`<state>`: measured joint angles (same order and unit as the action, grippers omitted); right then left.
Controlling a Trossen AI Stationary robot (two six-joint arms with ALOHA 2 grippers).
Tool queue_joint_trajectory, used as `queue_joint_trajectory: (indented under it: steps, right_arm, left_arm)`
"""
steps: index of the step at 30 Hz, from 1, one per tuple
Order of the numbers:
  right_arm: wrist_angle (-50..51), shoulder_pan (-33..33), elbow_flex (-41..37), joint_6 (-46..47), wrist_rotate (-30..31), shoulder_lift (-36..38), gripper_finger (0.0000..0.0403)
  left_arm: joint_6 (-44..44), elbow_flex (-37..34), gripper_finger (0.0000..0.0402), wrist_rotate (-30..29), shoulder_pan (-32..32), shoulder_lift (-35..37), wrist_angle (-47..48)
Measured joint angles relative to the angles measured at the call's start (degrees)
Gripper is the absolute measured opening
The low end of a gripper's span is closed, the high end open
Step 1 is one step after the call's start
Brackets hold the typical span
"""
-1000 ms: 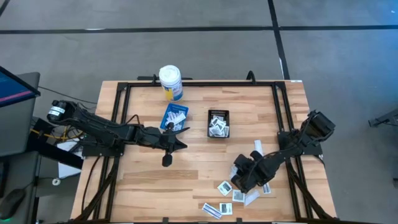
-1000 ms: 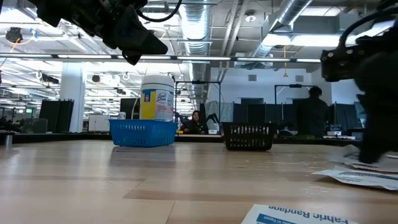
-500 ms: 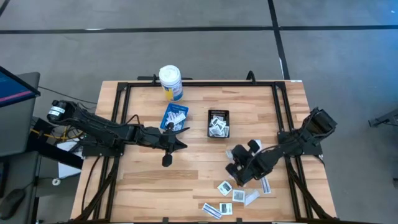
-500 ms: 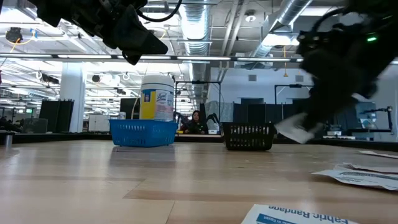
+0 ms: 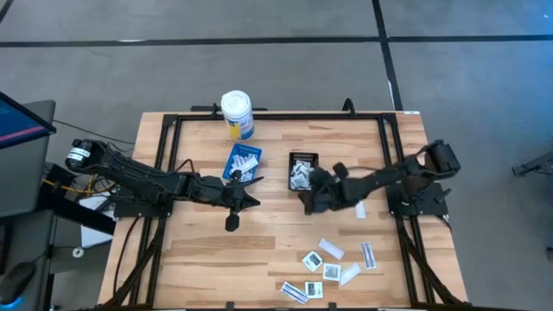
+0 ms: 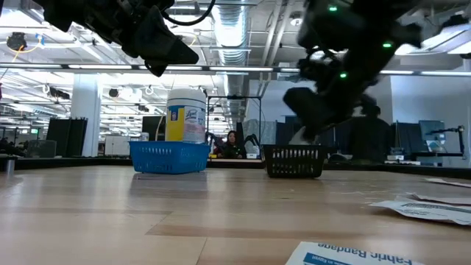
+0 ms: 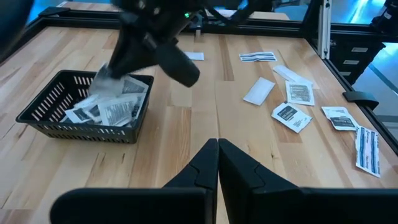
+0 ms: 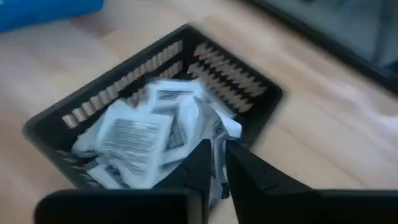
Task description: Pick & Place First Aid Supplies
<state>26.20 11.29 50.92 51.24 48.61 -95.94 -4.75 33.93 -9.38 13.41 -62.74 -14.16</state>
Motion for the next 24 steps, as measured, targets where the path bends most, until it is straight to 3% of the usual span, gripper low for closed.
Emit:
queue_joint_trajectory:
  steps: [5,11,14,21,24]
  right_arm:
    - [-10.4,-3.8,0.1,-13.4,-6.4,0.0,0.0081]
    - [-7.0,-4.4,0.1,-16.3,-6.9,0.0,0.0119]
    - [2.3,-3.3,1.7,-14.2,-8.2,0.0,0.0132]
    - [37.8,0.8,9.7,5.4,-8.2,0.1,0.0141]
    - [46.9,3.4,11.0,11.2,-12.0,0.1,0.0141]
  left_arm:
    - [0.0,0.0,0.0011,0.0,0.0,0.0,0.0]
    - [0.0,0.0,0.0011,0.0,0.0,0.0,0.0]
    - [0.0,0.0,0.0011,0.0,0.0,0.0,0.0]
    - [-0.5,0.0,0.0011,0.0,0.0,0.0,0.2]
    - [-0.8,0.0,0.0011,0.0,0.1,0.0,0.3]
